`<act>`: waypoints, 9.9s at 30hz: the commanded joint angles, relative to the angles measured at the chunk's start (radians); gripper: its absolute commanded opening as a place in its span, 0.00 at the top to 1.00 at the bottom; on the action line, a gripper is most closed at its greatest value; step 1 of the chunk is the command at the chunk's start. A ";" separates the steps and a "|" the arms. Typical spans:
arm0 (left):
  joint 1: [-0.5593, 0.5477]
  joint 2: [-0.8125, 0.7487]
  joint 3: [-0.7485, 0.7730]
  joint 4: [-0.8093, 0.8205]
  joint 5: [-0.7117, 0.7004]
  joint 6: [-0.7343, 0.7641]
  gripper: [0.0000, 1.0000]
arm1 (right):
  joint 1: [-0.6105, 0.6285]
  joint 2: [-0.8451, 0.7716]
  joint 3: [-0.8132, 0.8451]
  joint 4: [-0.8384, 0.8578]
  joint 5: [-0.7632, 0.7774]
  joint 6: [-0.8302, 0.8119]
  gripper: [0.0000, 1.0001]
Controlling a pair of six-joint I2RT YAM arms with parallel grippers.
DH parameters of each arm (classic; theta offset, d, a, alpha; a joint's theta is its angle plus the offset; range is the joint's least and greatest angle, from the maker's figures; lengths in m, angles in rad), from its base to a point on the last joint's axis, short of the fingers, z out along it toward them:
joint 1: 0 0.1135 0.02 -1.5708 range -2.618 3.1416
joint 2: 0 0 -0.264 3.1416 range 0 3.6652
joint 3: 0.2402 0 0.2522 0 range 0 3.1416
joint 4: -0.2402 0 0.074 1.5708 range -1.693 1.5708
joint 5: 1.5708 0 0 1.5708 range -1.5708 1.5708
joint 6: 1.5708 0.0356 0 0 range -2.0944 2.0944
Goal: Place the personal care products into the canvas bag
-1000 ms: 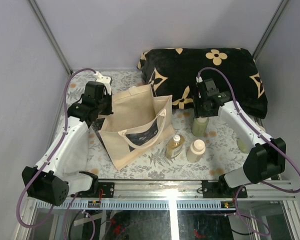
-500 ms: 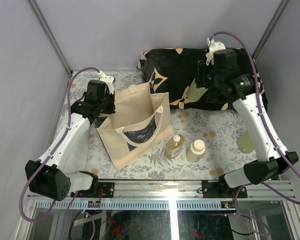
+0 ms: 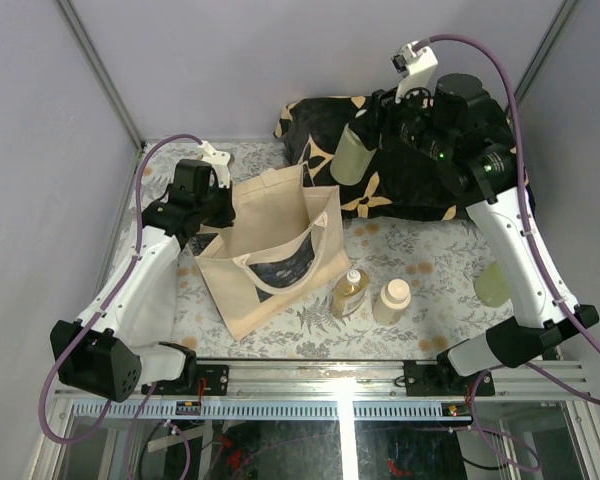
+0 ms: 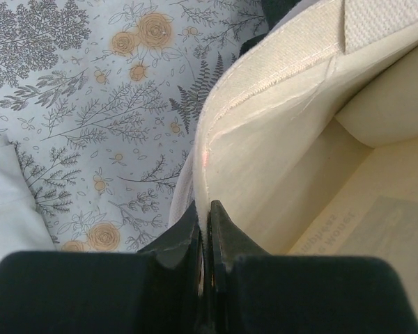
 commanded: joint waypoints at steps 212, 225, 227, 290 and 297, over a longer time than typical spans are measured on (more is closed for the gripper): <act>-0.058 0.034 -0.131 0.167 0.011 -0.023 1.00 | -0.807 -0.469 -1.057 -0.006 0.600 0.143 0.20; -0.059 0.038 -0.148 0.177 -0.013 -0.024 1.00 | -0.807 -0.480 -1.111 0.026 0.573 0.167 0.21; -0.058 0.033 -0.160 0.189 -0.014 -0.027 1.00 | -0.807 -0.480 -1.109 0.023 0.583 0.166 0.20; -0.060 0.078 -0.158 0.229 -0.003 -0.040 1.00 | -0.807 -0.545 -1.151 0.169 0.526 0.084 0.98; -0.061 0.083 -0.149 0.228 -0.005 -0.038 1.00 | -0.806 -0.539 -1.092 0.134 0.495 0.078 1.00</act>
